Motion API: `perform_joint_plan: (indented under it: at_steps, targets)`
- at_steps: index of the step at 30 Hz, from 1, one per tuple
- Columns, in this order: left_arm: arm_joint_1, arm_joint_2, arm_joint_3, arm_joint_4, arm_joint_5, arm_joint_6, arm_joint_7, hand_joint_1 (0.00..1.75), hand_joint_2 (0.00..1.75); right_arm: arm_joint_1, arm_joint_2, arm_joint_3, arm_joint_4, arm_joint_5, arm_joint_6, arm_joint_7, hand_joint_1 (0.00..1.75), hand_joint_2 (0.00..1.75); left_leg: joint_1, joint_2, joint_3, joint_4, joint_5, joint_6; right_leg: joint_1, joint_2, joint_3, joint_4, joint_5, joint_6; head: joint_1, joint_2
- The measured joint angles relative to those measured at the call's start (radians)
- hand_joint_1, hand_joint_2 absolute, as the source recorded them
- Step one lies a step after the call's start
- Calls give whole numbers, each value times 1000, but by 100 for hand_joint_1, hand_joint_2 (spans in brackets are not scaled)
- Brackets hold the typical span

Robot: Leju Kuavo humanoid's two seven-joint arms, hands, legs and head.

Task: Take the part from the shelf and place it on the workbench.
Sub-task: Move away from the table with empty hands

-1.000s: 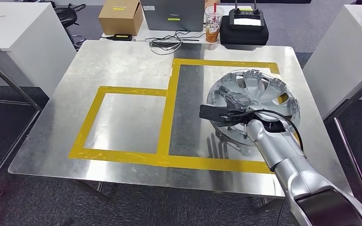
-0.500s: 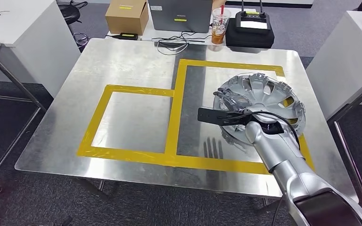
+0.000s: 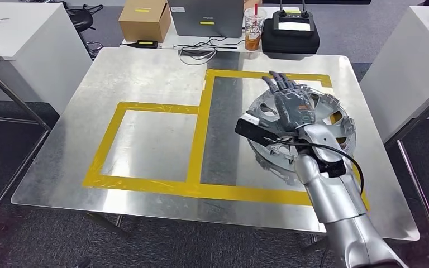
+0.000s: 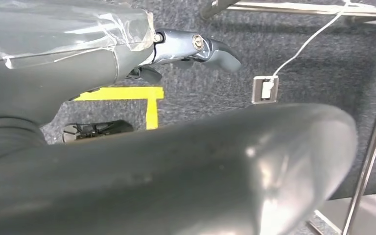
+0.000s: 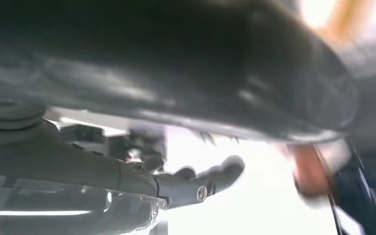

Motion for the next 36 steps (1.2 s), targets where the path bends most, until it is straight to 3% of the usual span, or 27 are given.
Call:
perform_joint_plan:
  at_steps: [2, 4, 7, 8, 10, 12, 13, 15, 16, 18, 21, 22, 24, 26, 27, 28, 29, 32, 33, 36]
  targets:
    - [1, -13, 1, -27, -2, -7, -9, 0, 0, 78, 19, -97, -181, -61, -45, -83, 0, 0, -6, -1, 59, -110, 32, 12, 4, -2, -1, 0, -2, 5, 0, 0]
    - [4, -23, 4, -46, -4, -14, -16, 0, 0, 160, 39, -192, -346, -143, -75, -167, 0, 0, -12, -3, 72, -131, 29, 20, 6, -5, -2, -2, -4, 14, 1, 0]
    - [12, -37, 12, -69, -2, -18, -23, 0, 0, 265, 59, -312, -554, -243, -103, -254, 0, 0, -8, -4, 81, -146, 37, 35, 4, -7, -11, 20, -20, 25, 2, 0]
    - [14, -41, 14, -75, -2, -19, -24, 0, 0, 287, 63, -342, -605, -259, -106, -266, 0, 0, -6, -2, 85, -152, 40, 40, 4, -6, -30, 60, -42, 25, 3, 0]
    - [14, -46, 15, -81, -1, -20, -24, 0, 0, 323, 68, -388, -676, -271, -108, -274, 0, 0, -7, 0, 85, -154, 41, 46, 3, -6, -92, 195, -100, 20, 4, 0]
    - [14, -51, 16, -83, -1, -21, -24, 0, 0, 350, 72, -418, -718, -278, -109, -277, 0, 0, -8, 1, 85, -154, 40, 47, 1, -6, -137, 293, -130, 25, 4, 0]
    - [14, -52, 16, -84, -1, -21, -25, 0, 0, 359, 74, -428, -734, -287, -111, -280, 0, 0, -8, 1, 85, -153, 40, 47, -1, -6, -133, 286, -123, 33, 4, 0]
    - [14, -54, 16, -84, 0, -23, -26, 0, 0, 376, 77, -446, -766, -323, -121, -291, 0, 0, -8, 0, 86, -148, 38, 44, -7, -7, -65, 161, -75, 51, 4, 0]
    - [14, -54, 17, -86, 1, -24, -26, 0, 0, 389, 77, -456, -783, -349, -128, -299, 0, 0, -10, -2, 85, -143, 36, 40, -7, -7, -26, 90, -54, 54, 4, 0]
    - [14, -56, 23, -90, 7, -26, -28, 0, 0, 432, 75, -483, -821, -411, -138, -317, 0, 0, -13, -5, 83, -135, 31, 30, -6, -6, 17, 9, -33, 45, 4, 0]
    - [16, -56, 42, -96, 10, -26, -29, 0, 0, 524, 71, -531, -874, -495, -138, -344, 0, 0, -10, -7, 81, -129, 28, 16, -4, -6, 22, 4, -25, 25, 4, 0]
    - [16, -57, 49, -99, 10, -26, -29, 0, 0, 559, 70, -547, -890, -515, -134, -349, 0, 0, -9, -6, 77, -116, 15, 10, -6, -7, 23, 3, -22, 20, 3, 0]
    - [17, -57, 61, -103, 11, -27, -29, 0, 0, 630, 74, -582, -917, -546, -117, -350, 0, 0, -5, -3, 49, -36, -49, 0, -10, -8, 21, 2, -18, 13, 1, 0]
    - [18, -58, 70, -104, 16, -27, -29, 0, 0, 699, 85, -621, -933, -568, -85, -345, 0, 0, -1, -2, 4, 94, -122, -7, -8, -9, 15, 2, -15, 8, 0, 0]
    - [19, -58, 73, -105, 20, -28, -28, 0, 0, 728, 95, -645, -936, -575, -62, -343, 0, 0, 0, -2, -8, 138, -141, -8, -6, -9, 11, 3, -14, 6, 0, 0]
    - [21, -58, 76, -105, 25, -29, -27, 0, 0, 752, 108, -672, -937, -580, -35, -342, 0, 0, 0, -2, -2, 145, -140, -7, -4, -9, 8, 3, -11, 4, 0, 0]
    - [22, -58, 78, -105, 29, -29, -27, 0, 0, 770, 123, -702, -937, -584, -6, -343, 0, 0, -1, -2, 23, 111, -122, -4, -3, -9, 5, 3, -8, 3, -1, 0]
    - [22, -58, 82, -106, 39, -28, -27, 0, 0, 794, 181, -814, -937, -584, 82, -358, 0, 0, -9, -2, 148, -96, -54, 18, 1, -7, 0, 2, 3, 9, 0, 0]
    - [22, -58, 82, -107, 42, -27, -27, 0, 0, 796, 198, -848, -936, -584, 103, -363, 0, 0, -13, -2, 169, -135, -46, 24, 0, -7, 0, 1, 7, 13, 0, 0]
    - [22, -58, 82, -108, 44, -25, -27, 0, 0, 798, 230, -910, -934, -582, 134, -368, 0, 0, -22, -1, 168, -148, -36, 34, -4, -8, -2, -4, 19, 27, -2, 0]
